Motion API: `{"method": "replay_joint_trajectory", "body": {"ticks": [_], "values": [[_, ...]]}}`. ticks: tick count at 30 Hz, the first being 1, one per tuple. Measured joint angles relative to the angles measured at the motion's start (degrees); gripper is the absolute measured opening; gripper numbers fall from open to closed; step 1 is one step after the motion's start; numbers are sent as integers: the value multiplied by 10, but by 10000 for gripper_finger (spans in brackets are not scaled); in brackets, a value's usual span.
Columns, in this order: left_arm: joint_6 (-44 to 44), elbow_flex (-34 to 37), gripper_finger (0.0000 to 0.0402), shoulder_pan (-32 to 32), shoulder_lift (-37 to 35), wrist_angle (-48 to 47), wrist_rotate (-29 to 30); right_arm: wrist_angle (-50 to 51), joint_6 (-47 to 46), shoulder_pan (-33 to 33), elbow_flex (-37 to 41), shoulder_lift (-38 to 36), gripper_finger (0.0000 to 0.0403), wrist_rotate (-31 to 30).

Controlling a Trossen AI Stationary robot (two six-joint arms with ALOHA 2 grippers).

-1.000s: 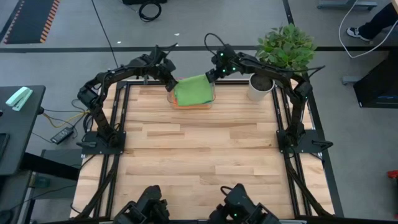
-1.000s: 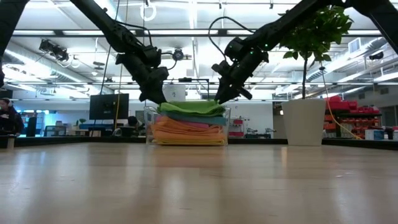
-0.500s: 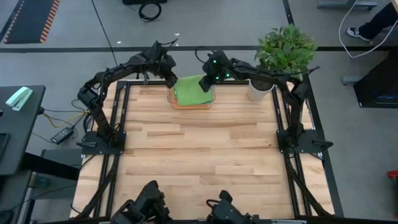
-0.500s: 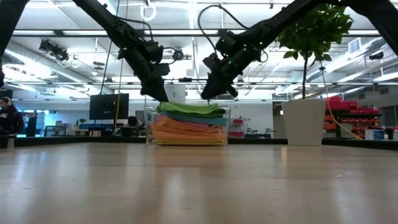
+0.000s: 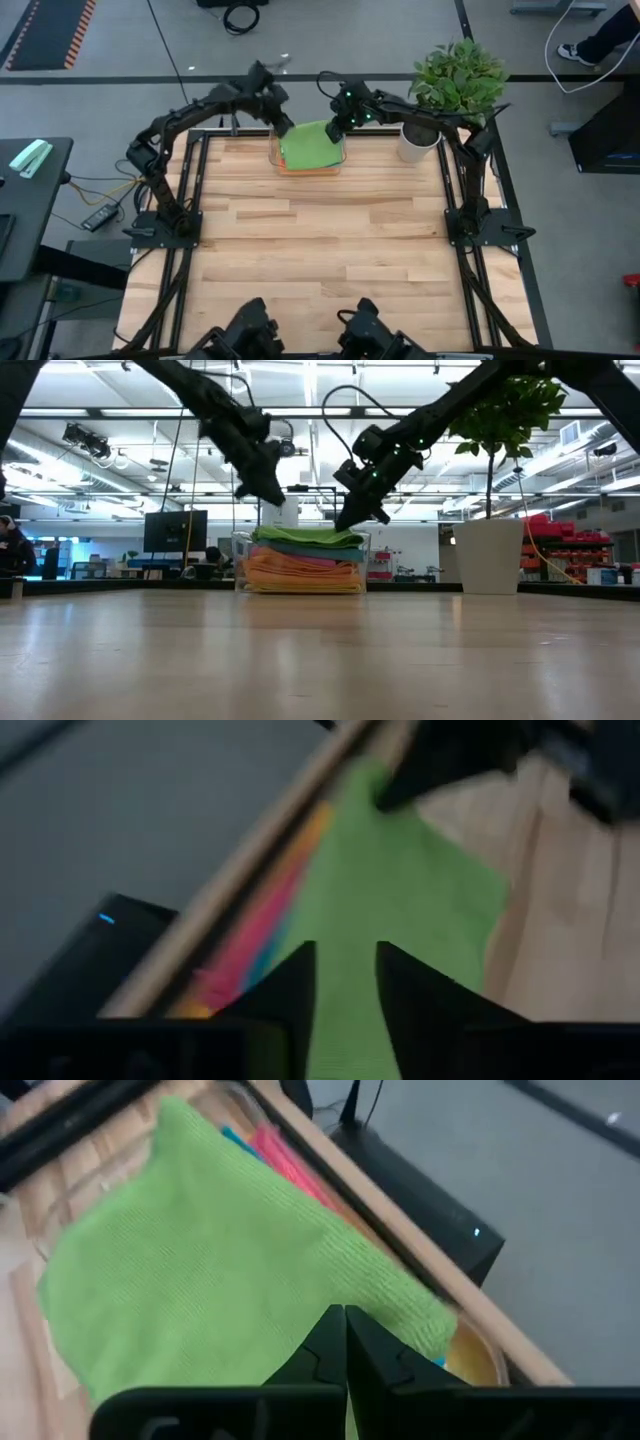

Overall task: Fold microfiber towels
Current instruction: Put the green microfiber towel into the transparent bin

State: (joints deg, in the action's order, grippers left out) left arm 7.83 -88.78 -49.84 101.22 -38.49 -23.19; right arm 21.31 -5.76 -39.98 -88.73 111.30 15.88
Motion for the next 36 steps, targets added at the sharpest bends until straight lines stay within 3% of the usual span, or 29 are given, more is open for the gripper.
{"method": "replay_joint_trajectory", "body": {"ticks": [5, 7, 14, 28, 31, 36], "values": [[-48, 103, 25, 20, 2, 138, -2, 8, 17, 0, 1, 17, 4, 6], [-77, 138, 10, 17, 2, 202, 11, 13, 26, 0, 1, 23, 4, -3], [-99, 200, 7, 1, 4, 252, 30, 25, 51, 0, 4, 25, 3, -21], [-133, 201, 15, -23, 55, 371, 56, 31, 40, 3, 5, 25, 3, -25], [-141, 198, 11, -35, 43, 370, 41, 31, 39, 4, 5, 25, 3, -26], [-142, 185, 7, -47, -5, 380, -36, 30, 34, 3, 5, 25, 3, -26]]}}
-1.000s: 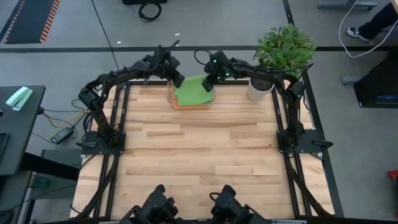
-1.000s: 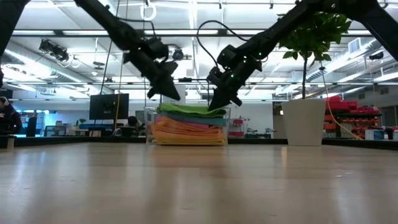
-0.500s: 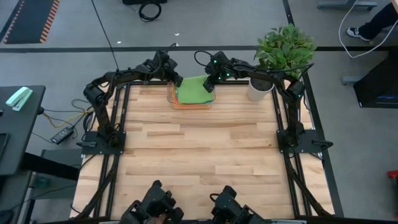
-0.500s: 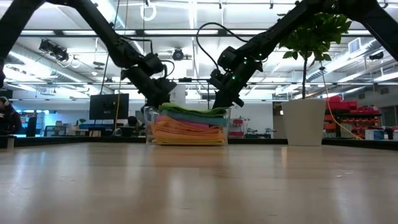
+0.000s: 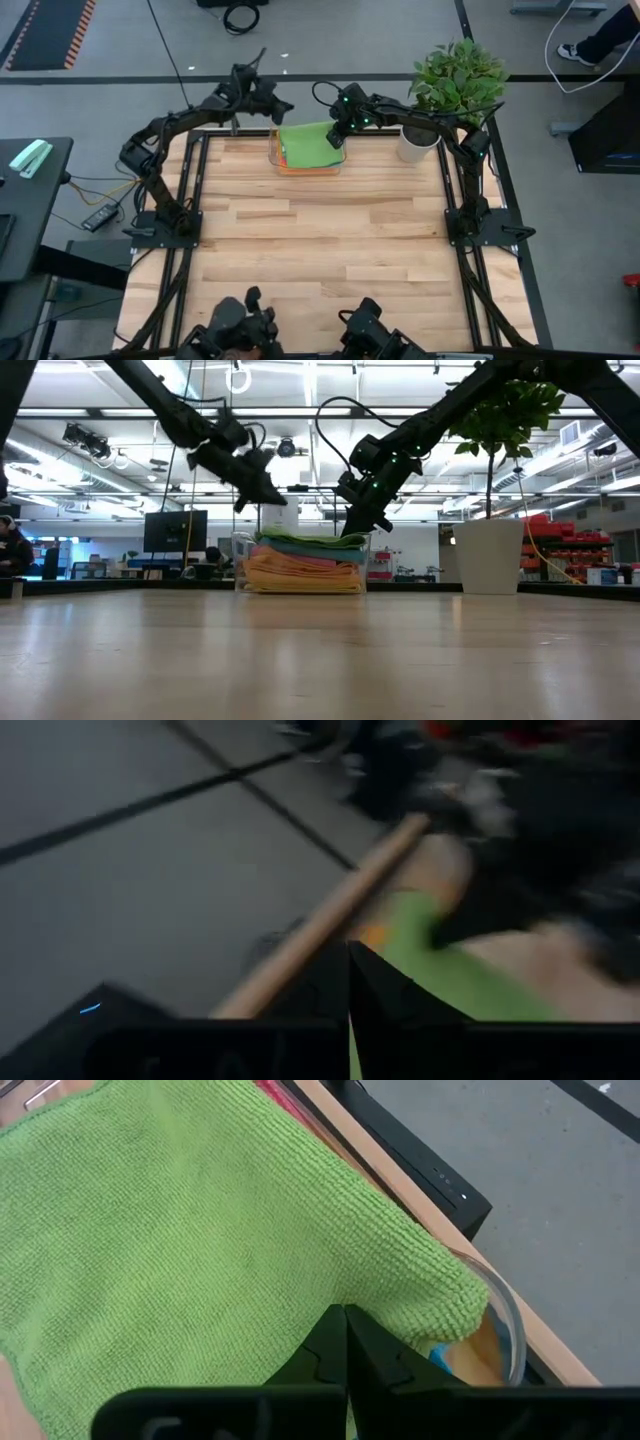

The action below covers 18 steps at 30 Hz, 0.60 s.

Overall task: Fold microfiber towels
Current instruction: Put the green microfiber towel into the transparent bin

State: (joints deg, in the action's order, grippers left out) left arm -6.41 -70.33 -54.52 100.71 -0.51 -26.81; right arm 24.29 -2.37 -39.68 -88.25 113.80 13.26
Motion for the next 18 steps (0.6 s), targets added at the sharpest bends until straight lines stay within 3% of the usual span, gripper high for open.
{"method": "replay_joint_trajectory", "body": {"ticks": [4, 11, 14, 18], "values": [[9, 0, 16, 8, -15, -10, -87, -1, 0, 0, 0, 0, 3, -4], [83, 2, 9, 31, 10, -111, -124, -3, -6, 0, 0, 0, 3, -6], [94, 1, 7, 34, 19, -115, -122, -3, -6, 0, 0, 0, 3, -6], [83, 1, 7, 29, 39, -119, -73, -3, -8, 0, 0, 0, 3, -6]]}}
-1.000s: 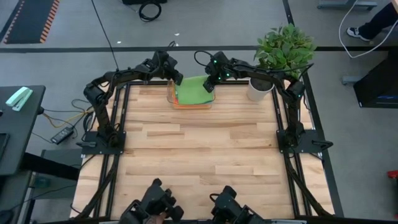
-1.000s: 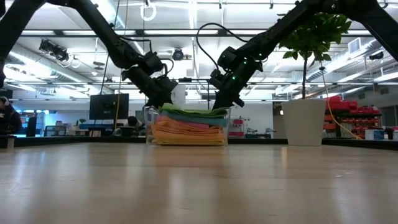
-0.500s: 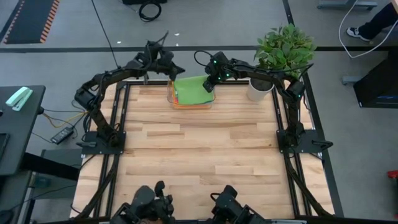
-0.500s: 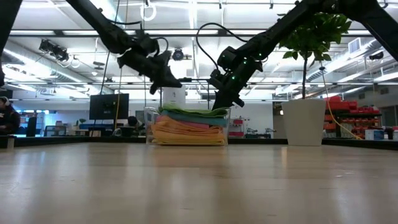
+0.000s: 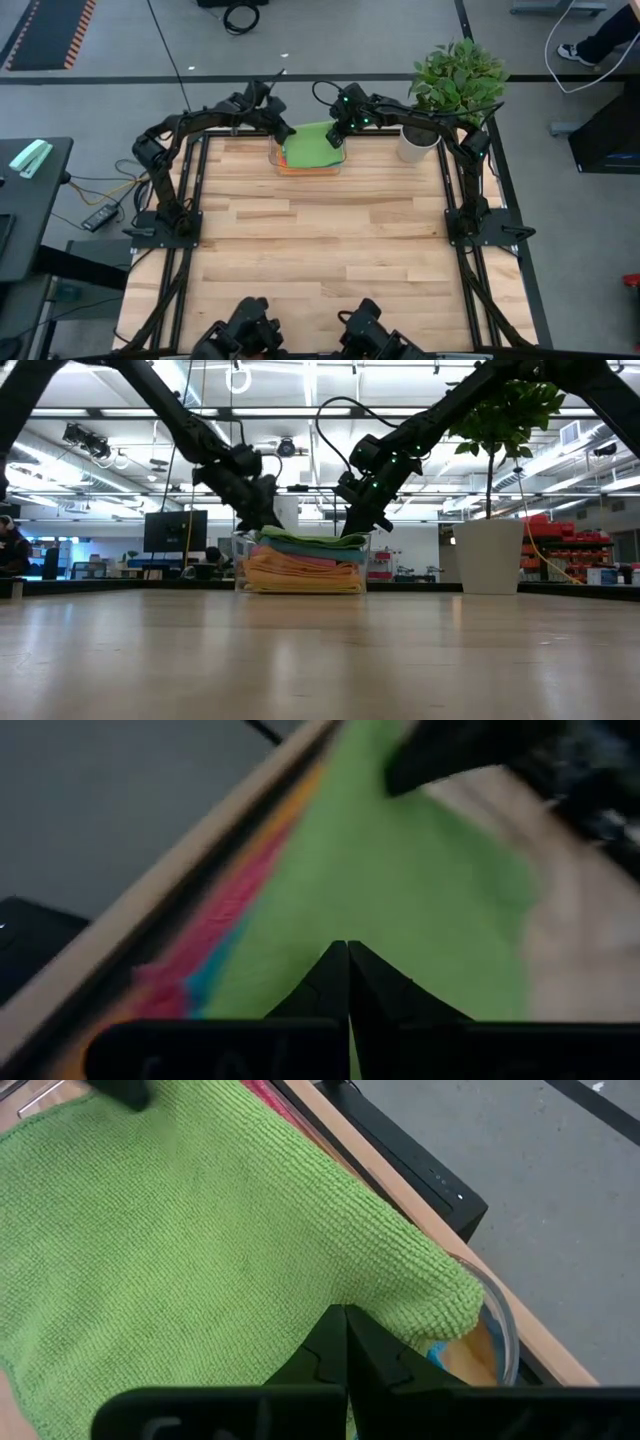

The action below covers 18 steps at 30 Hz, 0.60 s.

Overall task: Fold microfiber towels
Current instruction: Put the green microfiber towel into the transparent bin

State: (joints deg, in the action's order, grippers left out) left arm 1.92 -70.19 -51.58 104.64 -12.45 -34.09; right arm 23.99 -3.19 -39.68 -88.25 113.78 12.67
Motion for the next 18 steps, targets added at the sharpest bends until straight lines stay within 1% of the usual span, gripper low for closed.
{"method": "replay_joint_trajectory", "body": {"ticks": [6, 11, 15, 18], "values": [[5, 0, 5, 0, 31, 5, 52, 0, -1, 3, 0, 0, 3, 0], [-2, 0, 9, -4, 35, 34, 82, 2, 0, 8, 0, 0, 3, 10], [-19, 0, 5, -13, 25, 62, 84, 5, 11, 10, 0, 0, 3, 13], [-29, 0, 14, -19, 13, 60, 70, 9, 15, 3, 0, -4, 3, 15]]}}
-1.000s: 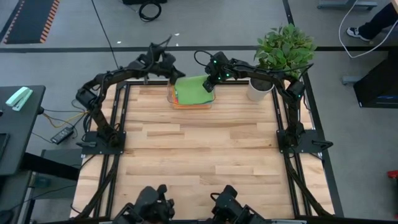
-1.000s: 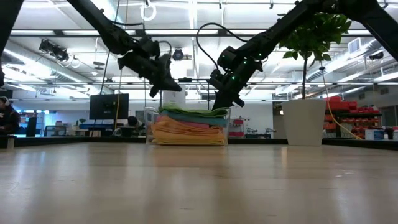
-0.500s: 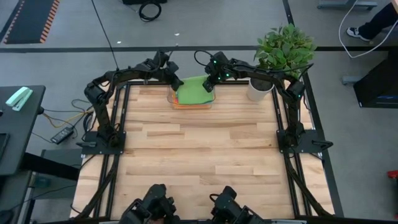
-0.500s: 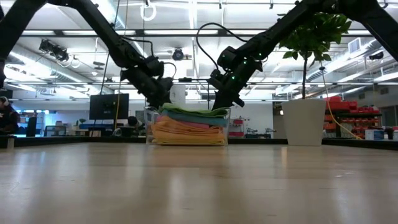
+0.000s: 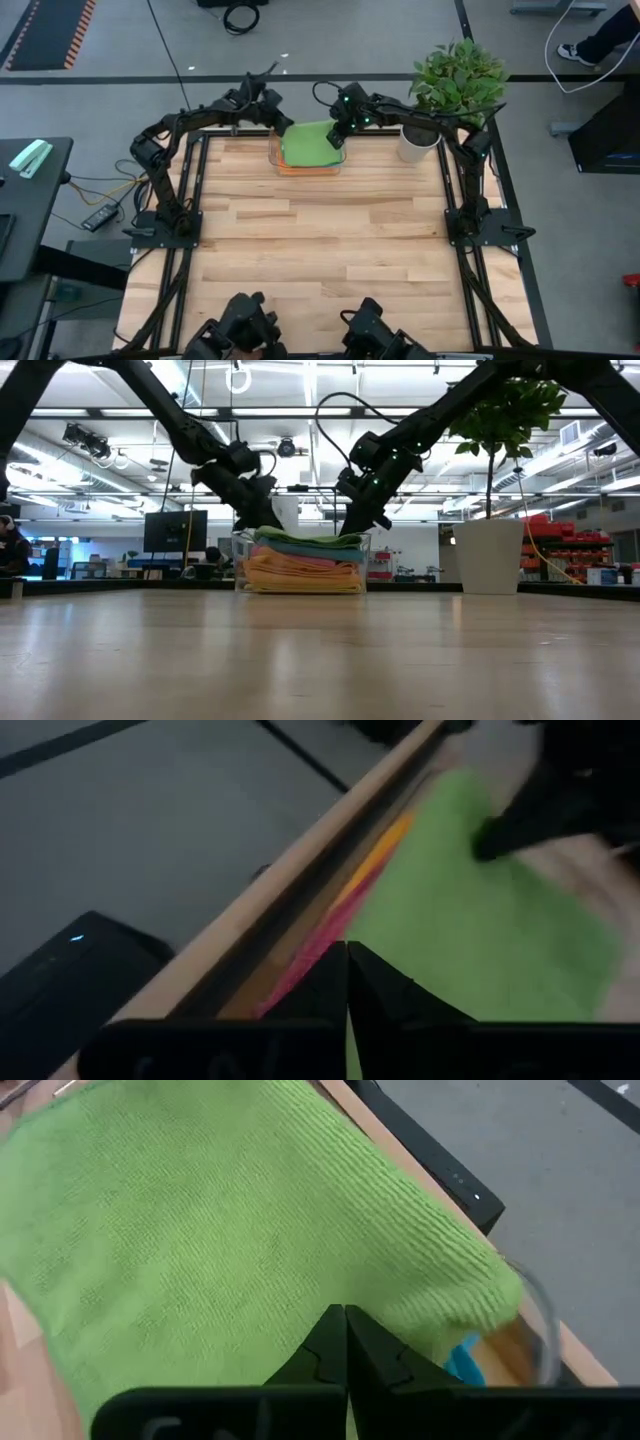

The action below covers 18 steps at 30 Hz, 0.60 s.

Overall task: Fold microfiber towels
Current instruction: Put the green microfiber towel into the transparent bin

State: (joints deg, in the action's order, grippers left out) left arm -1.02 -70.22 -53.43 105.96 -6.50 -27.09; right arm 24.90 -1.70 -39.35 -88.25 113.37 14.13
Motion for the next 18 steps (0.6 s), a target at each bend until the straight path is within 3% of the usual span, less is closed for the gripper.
{"method": "replay_joint_trajectory", "body": {"ticks": [7, 12, 18], "values": [[-24, -1, 6, 25, -32, -50, -172, -3, 6, -27, -1, -24, 3, 13], [30, 0, 16, 78, -30, -105, -166, -14, 12, -35, -1, -21, 3, 50], [51, 0, 6, 94, -29, -154, -77, -17, 33, -27, -2, -18, 3, 20]]}}
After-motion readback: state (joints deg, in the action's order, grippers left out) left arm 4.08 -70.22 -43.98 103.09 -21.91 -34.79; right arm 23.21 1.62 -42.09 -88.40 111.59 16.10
